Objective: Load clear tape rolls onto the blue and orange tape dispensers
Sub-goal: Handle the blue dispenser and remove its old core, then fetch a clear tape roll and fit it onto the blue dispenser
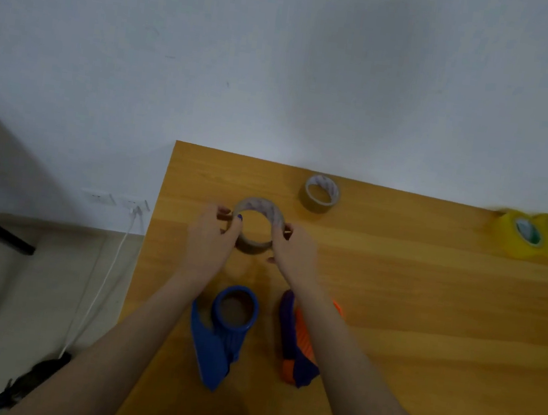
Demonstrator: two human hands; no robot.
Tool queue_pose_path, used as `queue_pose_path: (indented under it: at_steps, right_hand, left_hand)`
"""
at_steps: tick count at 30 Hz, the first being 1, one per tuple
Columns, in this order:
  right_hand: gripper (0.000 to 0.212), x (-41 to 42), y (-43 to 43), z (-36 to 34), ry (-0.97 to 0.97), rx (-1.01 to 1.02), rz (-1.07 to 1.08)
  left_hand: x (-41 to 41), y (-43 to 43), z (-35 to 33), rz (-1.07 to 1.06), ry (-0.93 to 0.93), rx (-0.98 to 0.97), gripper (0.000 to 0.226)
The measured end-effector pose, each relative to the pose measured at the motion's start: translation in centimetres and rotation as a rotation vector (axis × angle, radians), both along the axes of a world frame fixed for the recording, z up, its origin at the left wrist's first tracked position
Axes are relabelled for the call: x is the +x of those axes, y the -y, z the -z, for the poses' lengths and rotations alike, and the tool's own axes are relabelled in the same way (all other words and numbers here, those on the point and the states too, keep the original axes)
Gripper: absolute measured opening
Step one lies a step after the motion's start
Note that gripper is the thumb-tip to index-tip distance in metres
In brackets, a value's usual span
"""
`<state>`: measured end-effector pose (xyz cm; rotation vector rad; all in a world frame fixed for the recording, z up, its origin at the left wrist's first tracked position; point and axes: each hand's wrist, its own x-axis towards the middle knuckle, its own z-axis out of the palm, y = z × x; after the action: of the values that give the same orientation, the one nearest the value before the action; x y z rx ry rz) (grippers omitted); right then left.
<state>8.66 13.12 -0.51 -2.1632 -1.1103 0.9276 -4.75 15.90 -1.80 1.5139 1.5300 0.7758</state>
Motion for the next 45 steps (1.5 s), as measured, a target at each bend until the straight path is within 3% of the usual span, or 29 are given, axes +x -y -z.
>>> queue_pose_path:
  at_steps: [6, 10, 14, 19, 25, 29, 35, 41, 45]
  right_hand:
    - [0.028, 1.5, -3.6, 1.0, 0.005, -0.083, -0.003]
    - [0.037, 3.4, -6.4, 2.4, 0.100, -0.112, -0.001]
    - [0.039, 4.4, -9.4, 3.4, 0.056, -0.107, 0.003]
    - [0.015, 4.7, -12.4, 3.1, 0.022, -0.068, 0.033]
    - [0.027, 4.4, -13.7, 4.4, -0.032, -0.141, 0.079]
    - [0.027, 4.7, -13.0, 5.4, -0.046, -0.132, 0.091]
    - [0.043, 5.0, -10.5, 5.0, -0.246, -0.033, 0.119]
    - [0.030, 7.3, -4.4, 3.6, -0.166, 0.027, 0.080]
    - [0.028, 9.3, 2.3, 2.5, -0.030, -0.096, -0.075]
  left_hand:
    - [1.6, -2.7, 1.3, 0.053, -0.027, -0.073, 0.032]
    - [1.6, -3.1, 2.2, 0.105, -0.051, -0.151, 0.037]
    - [0.9, -2.7, 2.4, 0.193, -0.127, -0.141, 0.034]
    - [-1.6, -0.8, 3.3, 0.136, -0.159, -0.110, 0.026]
    - [-3.9, 2.2, 3.6, 0.070, -0.163, -0.069, 0.026]
    - [-4.3, 3.6, 3.6, 0.090, -0.167, -0.058, 0.027]
    - [-3.6, 4.8, 3.0, 0.162, -0.189, -0.051, 0.028]
    - [-4.4, 6.1, 3.0, 0.224, -0.312, -0.050, 0.031]
    - [-5.3, 7.3, 3.5, 0.233, -0.365, -0.055, 0.033]
